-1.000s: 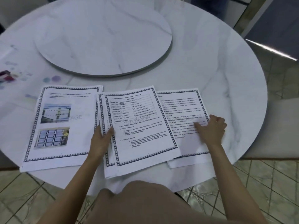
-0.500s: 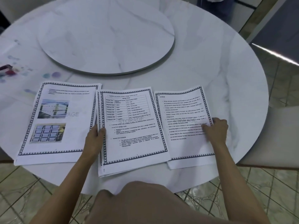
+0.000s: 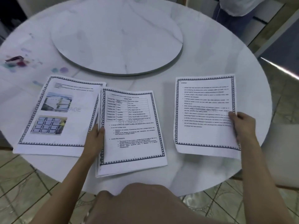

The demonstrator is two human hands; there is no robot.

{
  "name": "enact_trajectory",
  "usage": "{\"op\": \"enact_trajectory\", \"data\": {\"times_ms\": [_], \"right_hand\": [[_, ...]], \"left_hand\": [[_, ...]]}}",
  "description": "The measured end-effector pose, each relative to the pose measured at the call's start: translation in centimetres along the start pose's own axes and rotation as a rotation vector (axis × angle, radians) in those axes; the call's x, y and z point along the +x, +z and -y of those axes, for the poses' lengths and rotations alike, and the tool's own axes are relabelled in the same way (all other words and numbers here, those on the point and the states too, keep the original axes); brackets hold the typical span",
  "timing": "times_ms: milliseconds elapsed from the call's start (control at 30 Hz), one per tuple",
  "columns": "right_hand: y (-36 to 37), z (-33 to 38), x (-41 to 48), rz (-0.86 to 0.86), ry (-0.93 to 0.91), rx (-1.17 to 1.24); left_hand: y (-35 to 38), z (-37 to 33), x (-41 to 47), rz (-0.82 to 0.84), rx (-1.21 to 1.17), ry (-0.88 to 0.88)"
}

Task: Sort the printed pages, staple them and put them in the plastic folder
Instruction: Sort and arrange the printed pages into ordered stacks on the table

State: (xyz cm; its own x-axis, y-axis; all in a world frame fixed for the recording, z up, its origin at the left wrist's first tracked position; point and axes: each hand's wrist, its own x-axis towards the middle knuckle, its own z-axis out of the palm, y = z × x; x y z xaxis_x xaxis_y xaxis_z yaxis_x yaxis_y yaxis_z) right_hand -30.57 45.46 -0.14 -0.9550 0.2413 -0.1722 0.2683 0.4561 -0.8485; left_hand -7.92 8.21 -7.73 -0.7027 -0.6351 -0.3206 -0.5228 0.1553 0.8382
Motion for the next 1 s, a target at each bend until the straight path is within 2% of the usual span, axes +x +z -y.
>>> {"op": "enact_trajectory", "data": {"times_ms": [167, 333, 567, 833, 933, 1000], "right_hand": [[1.0, 1.1, 0.3, 0.051, -0.001, 0.082], [5.5, 0.0, -1.1, 0.180, -0.012, -0.023], [12.0, 0.8, -7.8, 0.357, -0.110, -0.125], [16.1, 1.0, -12.4, 0.500, -0.197, -0.077], [16.3, 0.7, -12.4, 0.454, -0.219, -0.074], [16.1, 0.6, -11.6, 0.451, -0.171, -0.050]], "left_hand": [[0.4, 0.1, -0.2, -0.012, -0.029, -0.022], [0.6, -1.1, -1.2, -0.018, -0.067, -0.041], [0.9, -2.1, -1.8, -0.035, -0.102, -0.030], [0.9, -2.0, -1.8, 0.022, -0.078, 0.057], [0.6, -2.0, -1.7, 0.016, -0.074, 0.065], [0.3, -2.3, -1.4, 0.012, -0.088, 0.092]]}}
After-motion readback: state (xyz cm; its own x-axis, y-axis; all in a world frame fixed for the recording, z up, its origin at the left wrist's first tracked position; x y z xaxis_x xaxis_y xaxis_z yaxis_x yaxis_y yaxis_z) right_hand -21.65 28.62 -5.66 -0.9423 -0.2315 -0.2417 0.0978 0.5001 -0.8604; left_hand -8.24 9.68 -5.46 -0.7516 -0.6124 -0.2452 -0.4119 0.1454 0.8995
